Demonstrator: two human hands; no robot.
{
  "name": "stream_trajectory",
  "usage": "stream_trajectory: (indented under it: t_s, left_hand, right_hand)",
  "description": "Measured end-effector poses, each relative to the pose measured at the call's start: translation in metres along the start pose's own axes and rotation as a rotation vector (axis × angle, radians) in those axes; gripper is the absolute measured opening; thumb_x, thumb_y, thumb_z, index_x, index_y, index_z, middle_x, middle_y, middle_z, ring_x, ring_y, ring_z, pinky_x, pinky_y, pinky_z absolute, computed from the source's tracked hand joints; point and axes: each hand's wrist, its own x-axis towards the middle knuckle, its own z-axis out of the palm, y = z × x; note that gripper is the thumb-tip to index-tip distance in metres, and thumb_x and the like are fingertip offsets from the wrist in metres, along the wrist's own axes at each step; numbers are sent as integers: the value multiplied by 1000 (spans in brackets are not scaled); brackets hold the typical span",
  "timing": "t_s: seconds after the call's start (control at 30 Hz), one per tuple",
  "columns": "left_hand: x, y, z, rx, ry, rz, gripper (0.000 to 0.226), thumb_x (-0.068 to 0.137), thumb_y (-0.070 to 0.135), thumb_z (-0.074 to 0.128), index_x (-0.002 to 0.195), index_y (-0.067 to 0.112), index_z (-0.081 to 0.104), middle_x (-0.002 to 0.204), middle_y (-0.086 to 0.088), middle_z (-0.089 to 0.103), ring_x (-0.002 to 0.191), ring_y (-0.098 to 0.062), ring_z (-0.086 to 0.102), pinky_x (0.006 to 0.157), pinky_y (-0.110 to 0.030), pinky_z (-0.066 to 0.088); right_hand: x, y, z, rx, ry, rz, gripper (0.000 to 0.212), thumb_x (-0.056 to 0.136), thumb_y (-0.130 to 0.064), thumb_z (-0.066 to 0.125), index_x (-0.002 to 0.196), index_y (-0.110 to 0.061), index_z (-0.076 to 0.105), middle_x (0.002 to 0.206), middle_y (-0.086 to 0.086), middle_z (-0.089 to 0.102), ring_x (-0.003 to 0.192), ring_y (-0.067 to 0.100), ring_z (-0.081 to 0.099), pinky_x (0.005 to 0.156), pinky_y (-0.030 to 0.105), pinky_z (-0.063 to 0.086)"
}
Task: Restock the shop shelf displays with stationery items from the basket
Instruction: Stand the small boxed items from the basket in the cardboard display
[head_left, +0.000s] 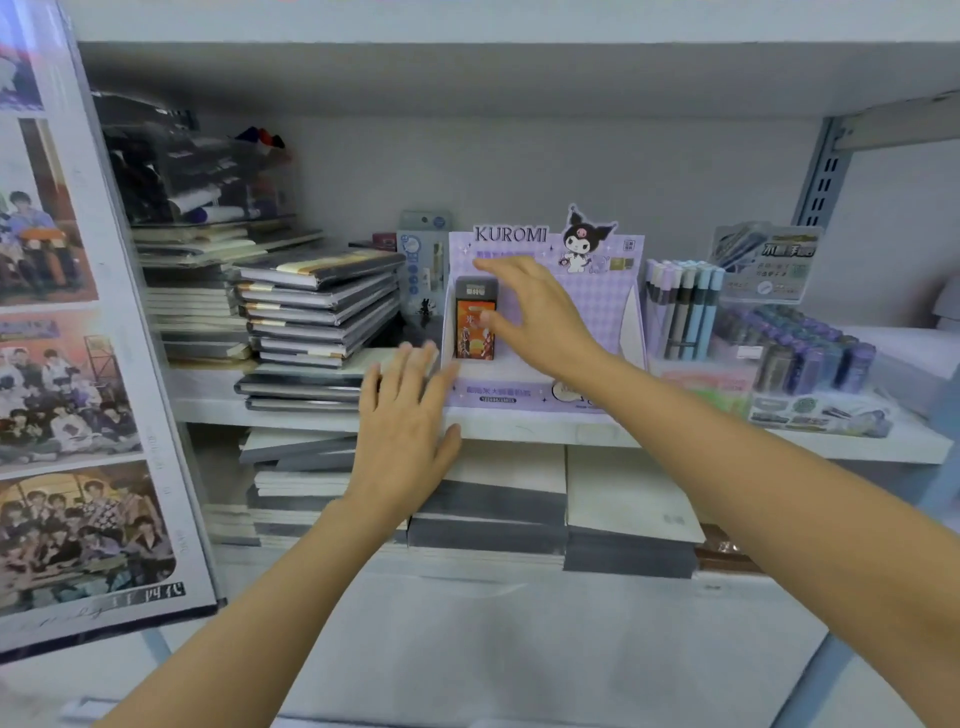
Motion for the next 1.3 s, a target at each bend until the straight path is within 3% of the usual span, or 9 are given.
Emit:
stream_trajectory:
  t_s: [0.1, 0.23, 0.53, 0.6, 0.7, 0.8, 0.9, 1.07, 1.3]
  left_hand:
    - [-25, 13, 10, -91, 190, -12, 63, 78, 10, 67, 138, 6, 46, 142, -20, 42, 129, -38, 37, 108, -49, 28]
    - [-92, 41, 52, -155, 212, -16, 62, 68, 0, 71, 125, 8, 50, 125, -17, 52, 114, -34, 44, 95, -44, 33]
    - [-277, 78, 157, -195, -654, -92, 51, 61, 8, 83, 109, 13, 68, 125, -6, 64, 110, -31, 63, 87, -38, 52]
    - [-315, 86, 174, -200, -906, -140, 58, 89, 18, 61, 143, 12, 41, 159, -7, 23, 140, -26, 35, 110, -37, 36]
    - [-355, 88, 187, -179, -1103, -159, 62, 104, 33, 31, 155, 15, 1, 162, 0, -10, 150, -20, -2, 121, -34, 9]
    - [-366, 84, 186, -166, -1065, -147, 71, 92, 32, 61, 151, 9, 29, 159, -5, 18, 146, -23, 25, 116, -35, 29]
    - [-372, 82, 185, -188, -965, -106, 74, 52, 20, 94, 119, 6, 68, 127, -9, 64, 114, -24, 64, 83, -39, 58]
    - [-382, 82, 194, -238, -909, -161, 68, 65, 11, 87, 128, 2, 60, 135, -10, 58, 123, -28, 57, 89, -45, 55]
    - [-390, 83, 198, -309, -926, -232, 66, 84, 8, 70, 143, 4, 43, 151, -9, 40, 139, -27, 37, 107, -46, 42]
  right_hand:
    - [-45, -13, -2, 190, 204, -138, 27, 93, -10, 57, 119, -8, 62, 113, 4, 63, 101, 16, 59, 88, 25, 46]
    - [-134, -15, 30, 371, 102, -86, 9, 92, -15, 56, 93, -14, 65, 78, -5, 64, 59, 11, 59, 56, 25, 47]
    - [-317, 54, 150, 390, -627, 528, 11, 93, -15, 57, 99, -14, 66, 83, 6, 70, 73, 24, 67, 74, 43, 56]
    - [-354, 71, 173, 300, -960, 571, 19, 93, -17, 58, 110, -12, 66, 104, 9, 70, 94, 25, 66, 86, 34, 52]
    - [-407, 86, 200, 283, -1181, 663, 34, 93, -21, 57, 126, -11, 57, 123, 9, 64, 112, 24, 60, 94, 29, 46]
    - [-442, 91, 226, 261, -1155, 719, 49, 94, -25, 57, 140, -16, 43, 141, 5, 50, 124, 20, 51, 100, 27, 39]
    - [-463, 91, 252, 225, -1115, 665, 69, 90, -31, 63, 149, -20, 29, 155, 4, 31, 139, 20, 33, 113, 34, 30]
    - [-486, 86, 282, 56, -1144, 585, 98, 80, -42, 71, 154, -16, 11, 158, 2, 20, 143, 25, 16, 116, 42, 20]
    - [-484, 87, 296, 72, -1098, 586, 72, 73, -40, 78, 134, -19, 45, 130, 2, 43, 119, 21, 36, 99, 35, 34]
